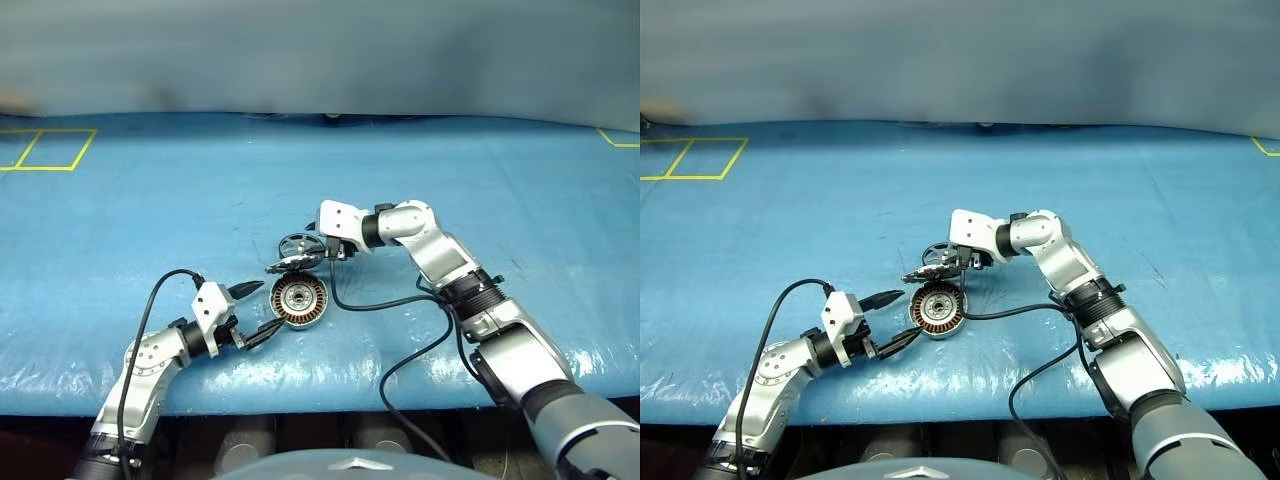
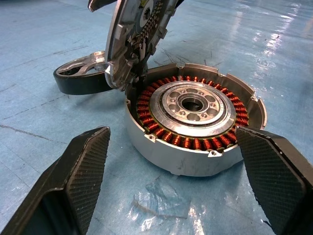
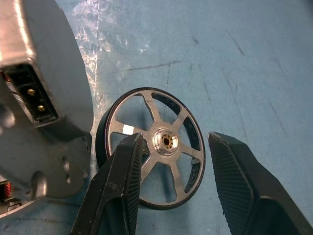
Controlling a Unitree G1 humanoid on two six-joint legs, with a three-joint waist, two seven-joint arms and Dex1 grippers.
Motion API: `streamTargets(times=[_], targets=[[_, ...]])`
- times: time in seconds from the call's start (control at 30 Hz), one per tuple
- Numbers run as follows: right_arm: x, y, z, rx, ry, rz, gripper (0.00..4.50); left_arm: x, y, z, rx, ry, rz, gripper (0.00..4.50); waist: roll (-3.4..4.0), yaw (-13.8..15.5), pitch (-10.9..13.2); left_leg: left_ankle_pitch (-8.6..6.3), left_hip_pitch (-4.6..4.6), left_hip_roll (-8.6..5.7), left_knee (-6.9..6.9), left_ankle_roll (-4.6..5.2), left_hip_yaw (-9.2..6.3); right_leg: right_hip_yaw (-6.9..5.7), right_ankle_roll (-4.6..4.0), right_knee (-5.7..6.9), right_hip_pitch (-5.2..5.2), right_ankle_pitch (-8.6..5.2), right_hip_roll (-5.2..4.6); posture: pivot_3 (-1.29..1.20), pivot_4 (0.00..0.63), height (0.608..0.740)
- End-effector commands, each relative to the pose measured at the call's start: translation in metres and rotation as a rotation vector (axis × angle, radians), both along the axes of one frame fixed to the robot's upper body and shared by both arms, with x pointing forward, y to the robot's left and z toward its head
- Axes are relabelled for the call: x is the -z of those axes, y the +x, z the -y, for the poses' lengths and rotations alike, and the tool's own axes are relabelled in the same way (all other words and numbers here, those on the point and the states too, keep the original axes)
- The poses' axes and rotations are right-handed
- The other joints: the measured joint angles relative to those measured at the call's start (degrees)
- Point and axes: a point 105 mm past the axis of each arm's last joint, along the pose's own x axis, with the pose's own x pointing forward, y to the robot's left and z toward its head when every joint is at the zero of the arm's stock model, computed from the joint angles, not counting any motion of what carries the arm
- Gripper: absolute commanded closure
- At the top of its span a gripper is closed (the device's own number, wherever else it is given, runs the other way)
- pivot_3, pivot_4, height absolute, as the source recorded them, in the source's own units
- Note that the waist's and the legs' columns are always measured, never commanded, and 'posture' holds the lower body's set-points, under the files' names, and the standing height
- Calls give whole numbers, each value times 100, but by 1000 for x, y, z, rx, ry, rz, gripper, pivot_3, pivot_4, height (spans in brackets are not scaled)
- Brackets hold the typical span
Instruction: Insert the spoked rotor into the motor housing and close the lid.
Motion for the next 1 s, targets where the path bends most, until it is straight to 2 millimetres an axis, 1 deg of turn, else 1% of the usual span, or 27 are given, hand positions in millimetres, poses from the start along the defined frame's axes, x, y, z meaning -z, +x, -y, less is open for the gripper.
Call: streamTargets(times=[0.03,0.2,0.37,0.77,0.87,0.93,1.0], targets=[[-8,3,-5,-21,5,26,2279,-6,-1,-2,-11,4,25,174,1,0,0,0,0,0,0,0,0,0,0,0,0,0,0,0,150,740],[4,0,-4,-19,-13,-25,2279,-5,-2,-4,-20,8,24,174,1,-7,1,-1,0,0,0,2,1,1,-1,3,-3,0,1,0,150,740],[18,1,4,13,-58,-55,2279,-5,-3,-4,-24,9,27,174,1,-7,0,-1,0,0,1,2,1,0,-1,4,-3,1,1,0,150,740],[32,-1,8,49,-63,-111,2279,-6,-4,-5,-20,14,26,174,2,-13,0,-2,2,0,2,4,0,0,-3,9,-2,2,1,0,150,740],[35,-4,8,44,-74,-126,2863,-6,-4,-5,-19,15,29,174,3,-12,-1,-2,4,0,2,4,0,0,-4,10,0,2,2,0,150,740],[34,-2,10,55,-68,-119,3339,-7,-3,-5,-19,16,30,174,2,-11,-3,-3,11,0,2,5,0,0,-4,9,6,2,1,0,150,740],[29,2,14,78,-54,-93,3372,-7,-3,-5,-19,17,31,174,3,-10,-3,-3,17,0,1,5,1,1,-4,9,11,2,1,0,150,740]])
